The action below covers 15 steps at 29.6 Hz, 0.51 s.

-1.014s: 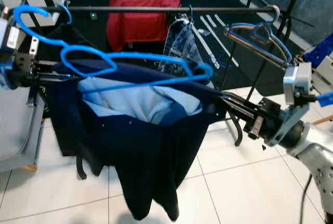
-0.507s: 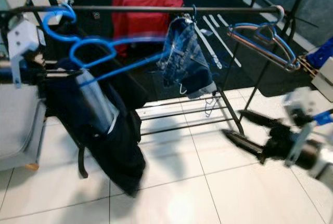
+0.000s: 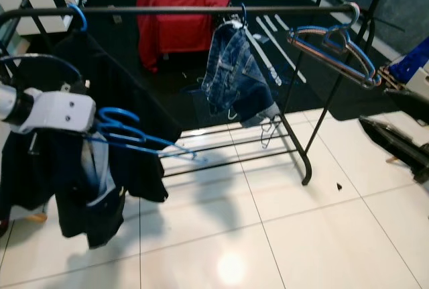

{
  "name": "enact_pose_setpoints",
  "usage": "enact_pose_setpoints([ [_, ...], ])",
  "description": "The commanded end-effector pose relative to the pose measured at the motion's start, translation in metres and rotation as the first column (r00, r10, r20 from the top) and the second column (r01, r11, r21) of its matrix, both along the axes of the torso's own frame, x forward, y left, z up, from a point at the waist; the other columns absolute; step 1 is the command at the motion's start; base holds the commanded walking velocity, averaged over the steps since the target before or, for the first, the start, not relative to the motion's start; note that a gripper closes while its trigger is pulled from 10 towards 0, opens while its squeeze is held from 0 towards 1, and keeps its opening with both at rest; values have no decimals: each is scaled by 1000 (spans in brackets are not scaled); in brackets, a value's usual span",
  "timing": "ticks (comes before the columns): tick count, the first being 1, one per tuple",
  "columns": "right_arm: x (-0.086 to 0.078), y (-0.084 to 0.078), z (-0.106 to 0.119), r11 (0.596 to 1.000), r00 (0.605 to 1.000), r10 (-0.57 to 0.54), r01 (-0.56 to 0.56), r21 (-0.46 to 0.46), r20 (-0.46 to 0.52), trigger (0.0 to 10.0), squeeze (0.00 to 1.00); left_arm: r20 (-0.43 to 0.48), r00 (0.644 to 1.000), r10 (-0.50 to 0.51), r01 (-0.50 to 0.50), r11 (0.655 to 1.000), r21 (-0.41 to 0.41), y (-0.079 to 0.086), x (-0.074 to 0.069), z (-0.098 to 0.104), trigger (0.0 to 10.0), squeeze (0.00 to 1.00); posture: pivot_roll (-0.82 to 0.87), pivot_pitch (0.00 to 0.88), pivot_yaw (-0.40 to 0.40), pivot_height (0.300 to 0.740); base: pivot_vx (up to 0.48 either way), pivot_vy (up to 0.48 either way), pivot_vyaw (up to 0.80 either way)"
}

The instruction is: Hang hanger

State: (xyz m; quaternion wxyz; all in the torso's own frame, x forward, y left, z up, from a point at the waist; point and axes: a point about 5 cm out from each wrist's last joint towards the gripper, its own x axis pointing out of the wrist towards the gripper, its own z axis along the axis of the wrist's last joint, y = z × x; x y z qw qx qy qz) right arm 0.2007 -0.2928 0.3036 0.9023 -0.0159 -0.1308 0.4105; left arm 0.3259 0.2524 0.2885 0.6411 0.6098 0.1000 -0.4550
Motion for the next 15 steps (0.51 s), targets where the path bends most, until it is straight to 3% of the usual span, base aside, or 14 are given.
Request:
enact_pose_setpoints([
  [1,0,22,-2,992,992,125,-126,-7,-18,10000,0,8,998,-65,65,998,25,-12,-3,6,10000,0,-32,98,4,740,0,0,0],
  [2,7,53,-8,960,959,280,-281,-2,-44,10000,0,-7,989,-147,147,989,-3,-33,-4,10,10000,0,-25,86,7,740,0,0,0],
  [3,10,73,-11,928,927,371,-372,1,-58,10000,0,-15,980,-200,200,980,-24,-47,-6,12,10000,0,-25,86,7,740,0,0,0],
  [4,10,73,-11,928,927,371,-372,1,-58,10000,0,-15,980,-200,200,980,-24,-47,-6,12,10000,0,-25,86,7,740,0,0,0],
  [5,16,89,-20,902,899,428,-431,-14,-87,10000,0,-28,967,-253,251,967,-49,-62,-9,16,10000,0,-20,82,3,740,0,0,0],
  [13,24,108,-32,869,868,482,-491,-58,-122,10000,0,-55,948,-314,309,947,-88,-78,-17,20,10000,0,-13,82,1,740,0,0,0],
  [15,29,118,-34,857,859,496,-508,-83,-128,10000,0,-90,929,-359,348,930,-119,-91,-25,23,10000,0,-10,84,-2,740,0,0,0],
])
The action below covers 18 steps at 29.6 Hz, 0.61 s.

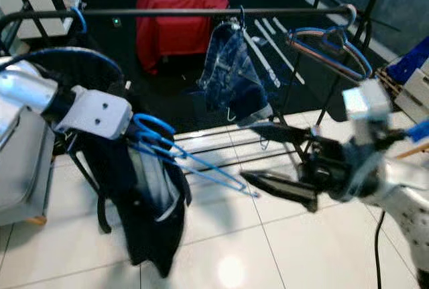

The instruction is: Hang hanger

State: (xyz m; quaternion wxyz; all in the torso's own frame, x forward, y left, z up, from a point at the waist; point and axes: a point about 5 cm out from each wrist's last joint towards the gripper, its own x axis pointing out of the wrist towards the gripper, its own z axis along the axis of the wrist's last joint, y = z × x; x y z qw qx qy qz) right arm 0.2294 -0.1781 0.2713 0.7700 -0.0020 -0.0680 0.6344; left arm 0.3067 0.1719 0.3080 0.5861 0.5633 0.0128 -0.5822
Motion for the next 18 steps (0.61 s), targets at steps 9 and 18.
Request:
enact_pose_setpoints([
  [9,18,11,-20,968,996,-86,87,-236,12,9569,0,-70,992,-110,107,994,-34,-33,-21,11,10000,0,-13,87,-6,740,0,0,0],
  [18,28,11,-27,941,992,-124,128,-313,33,0,0,-72,990,-119,117,993,-26,-40,-29,15,10000,0,-12,89,-8,740,0,0,0],
])
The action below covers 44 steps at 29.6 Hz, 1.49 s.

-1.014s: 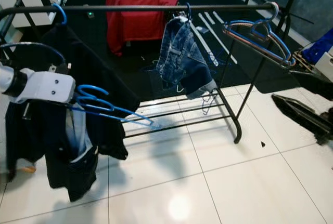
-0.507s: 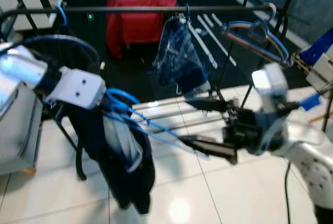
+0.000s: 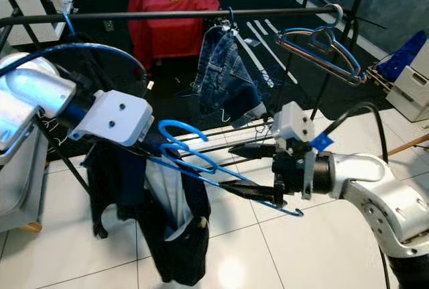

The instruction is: Hang hanger

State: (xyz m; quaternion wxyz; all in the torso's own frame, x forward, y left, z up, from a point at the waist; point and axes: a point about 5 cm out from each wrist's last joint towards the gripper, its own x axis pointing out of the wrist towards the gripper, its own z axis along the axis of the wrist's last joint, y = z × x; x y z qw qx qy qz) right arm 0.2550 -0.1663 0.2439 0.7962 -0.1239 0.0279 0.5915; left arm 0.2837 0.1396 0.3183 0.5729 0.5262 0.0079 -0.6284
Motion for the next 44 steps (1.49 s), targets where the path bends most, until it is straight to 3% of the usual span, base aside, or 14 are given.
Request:
enact_pose_setpoints([
  [1,2,-1,0,1000,1000,-10,10,-16,10,0,0,17,999,-45,45,999,11,-8,-6,5,10000,0,-12,89,-8,740,0,0,0],
  [16,11,-1,5,998,995,-56,58,-21,76,0,0,54,995,-85,82,996,47,-9,-7,1,10000,0,-13,90,-3,740,0,0,0],
  [17,11,-1,6,998,995,-57,58,-18,85,0,0,48,995,-87,85,996,40,-9,-6,1,10000,529,-13,92,-2,740,0,0,0],
  [18,11,-1,6,998,995,-57,58,-18,85,0,0,48,995,-87,85,996,40,-9,-6,1,10000,529,-13,92,-2,740,0,0,0],
  [19,12,-1,7,998,994,-56,58,-16,89,0,0,50,994,-92,91,995,33,-8,-5,2,10000,1000,-13,92,-2,740,0,0,0],
  [26,12,0,8,999,993,-51,52,-14,102,0,0,36,997,-72,74,997,-28,-3,2,8,10000,1000,-13,92,-2,740,0,0,0],
  [29,10,0,10,999,993,-44,45,-10,113,0,0,20,999,-46,48,989,-139,4,9,18,10000,1000,-14,92,0,740,0,0,0],
  [34,8,-1,14,999,991,-34,34,-3,128,0,0,22,1000,20,-14,972,-233,17,18,31,10000,1000,-16,92,2,740,0,0,0],
  [37,3,-1,22,1000,988,-11,9,13,153,0,0,3,995,97,-89,929,-359,38,26,43,10000,1000,-15,92,5,740,0,0,0],
  [39,-2,-6,32,999,984,-1,-6,41,177,0,0,-63,990,128,-142,875,-463,58,29,44,10000,1000,-13,92,10,740,0,0,0],
  [40,-2,-6,32,999,984,-1,-6,41,177,0,0,-63,990,128,-142,875,-463,58,29,44,10000,1000,-13,92,10,740,0,0,0],
  [42,-6,-15,45,996,978,-12,-6,84,210,0,0,-150,980,134,-193,837,-512,76,29,28,10000,1000,-15,91,4,740,0,0,0],
  [44,-8,-19,49,995,975,-18,-4,98,222,0,0,-177,975,136,-209,831,-515,81,28,21,10000,1000,-17,94,5,740,0,0,0],
])
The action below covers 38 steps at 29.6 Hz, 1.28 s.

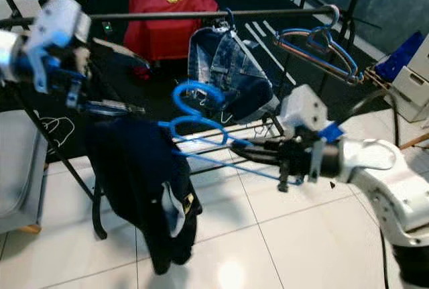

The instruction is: Hang hanger

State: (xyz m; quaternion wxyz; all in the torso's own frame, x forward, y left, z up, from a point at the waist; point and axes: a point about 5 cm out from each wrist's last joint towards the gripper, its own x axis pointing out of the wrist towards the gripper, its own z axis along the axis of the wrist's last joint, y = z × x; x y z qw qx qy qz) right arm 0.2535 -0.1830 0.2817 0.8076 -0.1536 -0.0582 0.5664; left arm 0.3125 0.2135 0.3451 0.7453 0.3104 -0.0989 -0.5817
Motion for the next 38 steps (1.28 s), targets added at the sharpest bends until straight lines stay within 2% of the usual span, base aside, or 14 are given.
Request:
enact_pose_setpoints([
  [1,-8,-6,17,998,998,21,-25,52,60,0,0,-69,998,12,-12,1000,-1,12,-2,-15,10000,1000,-18,93,4,740,0,0,0],
  [4,-13,-18,28,997,996,-4,-3,72,90,0,0,-111,993,35,-44,996,-82,25,-4,-28,10000,1000,-25,94,0,740,0,0,0],
  [13,-20,-30,36,994,993,-42,31,102,110,0,0,-135,990,28,-71,944,-324,52,-10,-23,10000,1000,-32,97,-2,740,0,0,0],
  [15,-20,-30,36,994,993,-42,31,102,110,0,0,-135,990,28,-71,944,-324,52,-10,-23,10000,1000,-32,97,-2,740,0,0,0],
  [16,-20,-29,35,994,994,-40,30,103,105,0,0,-131,991,30,-75,933,-353,54,-10,-21,10000,710,-30,99,-4,740,0,0,0],
  [17,-20,-28,34,994,994,-37,27,104,98,0,0,-122,992,38,-83,921,-380,56,-10,-18,10000,0,-29,101,-4,740,0,0,0],
  [21,-21,-28,33,994,995,-37,27,106,94,0,0,-114,993,40,-84,902,-424,61,-11,-13,10000,0,-28,103,-4,740,0,0,0],
  [24,-22,-29,33,993,995,-39,29,111,89,0,0,-105,994,40,-89,852,-515,77,-14,-6,10000,0,-29,106,-1,740,0,0,0],
  [25,-22,-29,33,993,995,-39,29,111,89,0,0,-105,994,40,-89,852,-515,77,-14,-6,10000,0,-29,106,-1,740,0,0,0],
  [29,-25,-32,34,993,996,-42,32,116,81,0,0,-144,984,108,-171,802,-573,95,-10,-14,10000,0,-27,111,0,740,0,0,0],
  [31,-25,-32,34,993,996,-42,32,116,81,0,0,-144,984,108,-171,802,-573,95,-10,-14,10000,0,-27,111,0,740,0,0,0],
  [34,-26,-33,33,993,996,-45,36,116,78,0,0,-167,980,112,-192,767,-612,101,-9,-20,10000,0,-28,111,0,740,0,0,0],
  [36,-26,-33,33,993,996,-45,36,116,78,0,0,-167,980,112,-192,767,-612,101,-9,-20,10000,0,-28,111,0,740,0,0,0],
  [38,-26,-33,34,992,996,-47,37,118,78,0,0,-186,982,41,-147,781,-607,99,-14,-28,10000,0,-28,112,1,740,0,0,0],
])
